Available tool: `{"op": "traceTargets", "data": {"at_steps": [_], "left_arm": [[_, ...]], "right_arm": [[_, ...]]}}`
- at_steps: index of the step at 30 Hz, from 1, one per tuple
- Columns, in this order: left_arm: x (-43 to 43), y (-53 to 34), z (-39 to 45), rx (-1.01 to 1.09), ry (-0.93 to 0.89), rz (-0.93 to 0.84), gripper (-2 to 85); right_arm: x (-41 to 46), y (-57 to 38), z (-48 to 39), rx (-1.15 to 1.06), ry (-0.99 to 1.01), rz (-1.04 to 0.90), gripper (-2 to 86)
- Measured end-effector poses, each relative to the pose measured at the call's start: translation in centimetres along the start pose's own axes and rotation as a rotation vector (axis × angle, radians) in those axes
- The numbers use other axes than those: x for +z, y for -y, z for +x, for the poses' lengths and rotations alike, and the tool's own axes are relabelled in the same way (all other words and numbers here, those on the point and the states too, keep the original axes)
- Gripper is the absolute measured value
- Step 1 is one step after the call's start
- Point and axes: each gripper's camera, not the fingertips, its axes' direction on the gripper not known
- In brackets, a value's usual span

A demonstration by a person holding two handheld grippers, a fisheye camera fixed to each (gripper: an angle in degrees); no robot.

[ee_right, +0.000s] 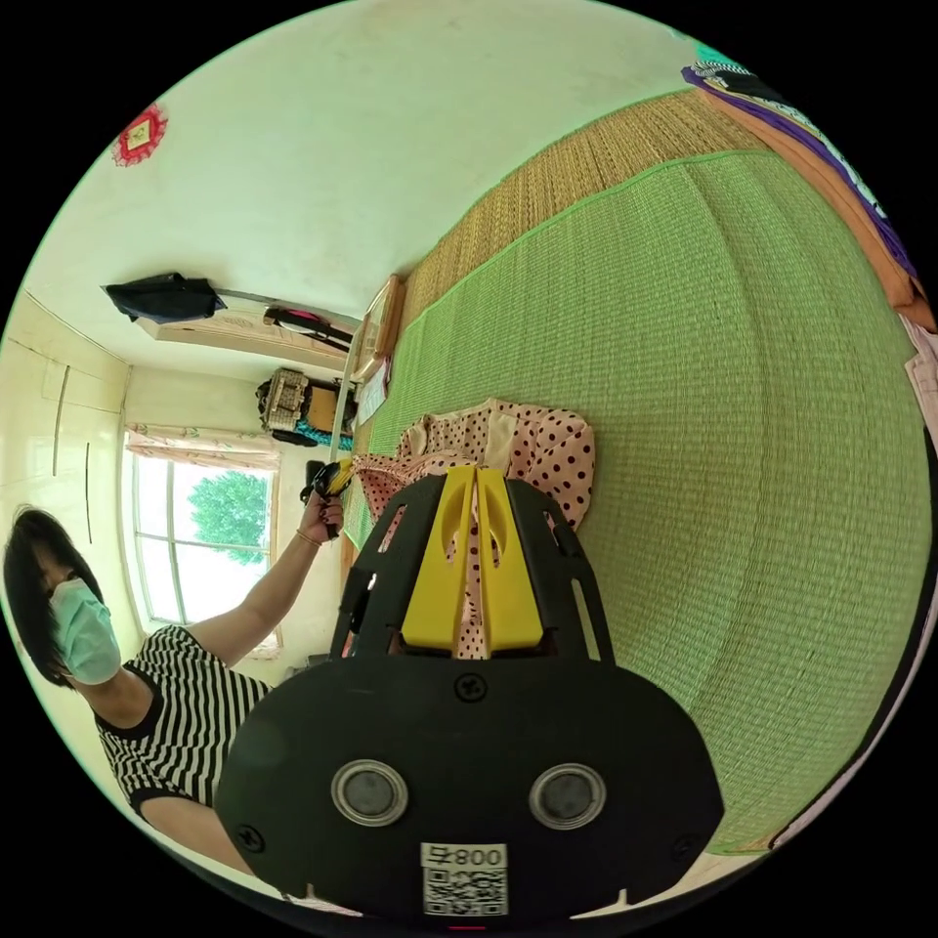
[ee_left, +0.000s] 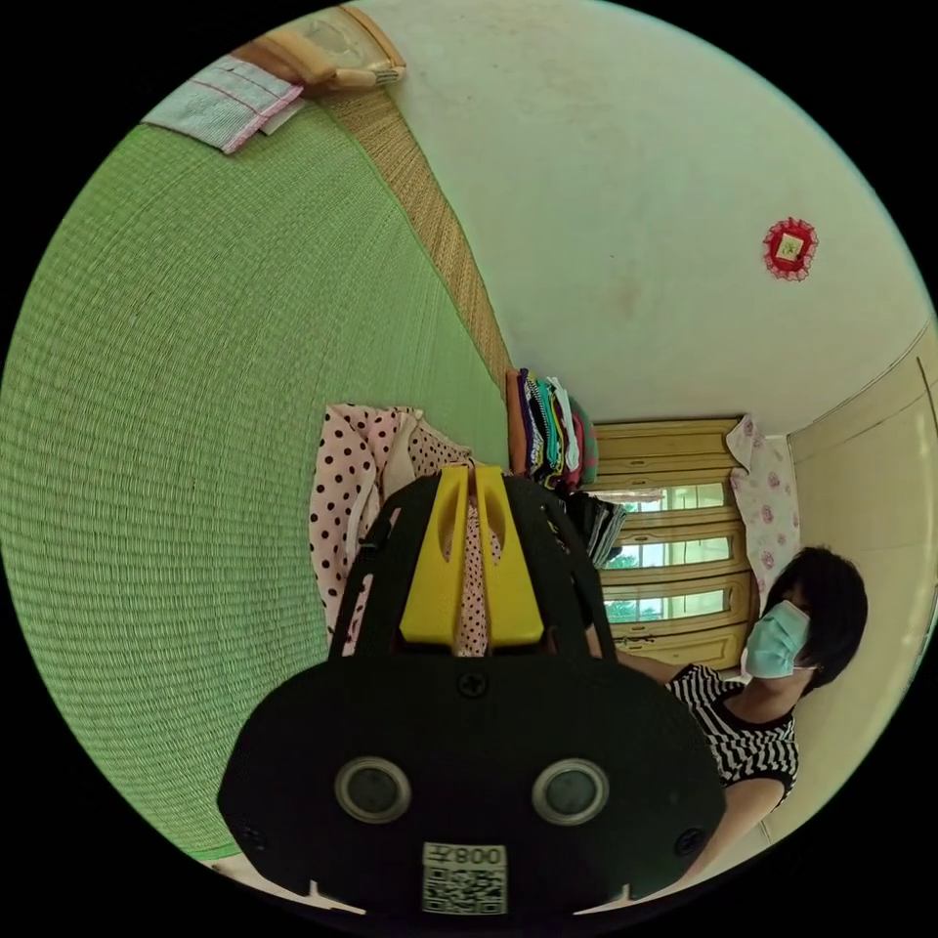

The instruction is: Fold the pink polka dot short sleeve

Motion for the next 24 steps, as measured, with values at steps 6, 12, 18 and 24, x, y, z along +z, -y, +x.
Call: {"op": "traceTargets", "data": {"at_steps": [6,12,18,24], "left_arm": [[3.7,4.4,-3.0,-0.028,0.012,-0.001,1.0],[7.0,7.9,-5.9,-0.072,0.031,0.008,1.1],[9.6,10.4,-7.5,-0.088,0.021,0.026,1.5],[12.1,12.1,-8.3,-0.113,-0.003,0.047,3.2]], "right_arm": [[1.2,3.5,1.5,0.042,-0.029,-0.011,0.1],[3.0,6.4,2.9,0.087,-0.038,-0.032,0.1],[4.0,8.3,3.1,0.107,-0.023,-0.032,0.0],[4.6,8.8,3.4,0.148,-0.019,-0.018,0.4]]}}
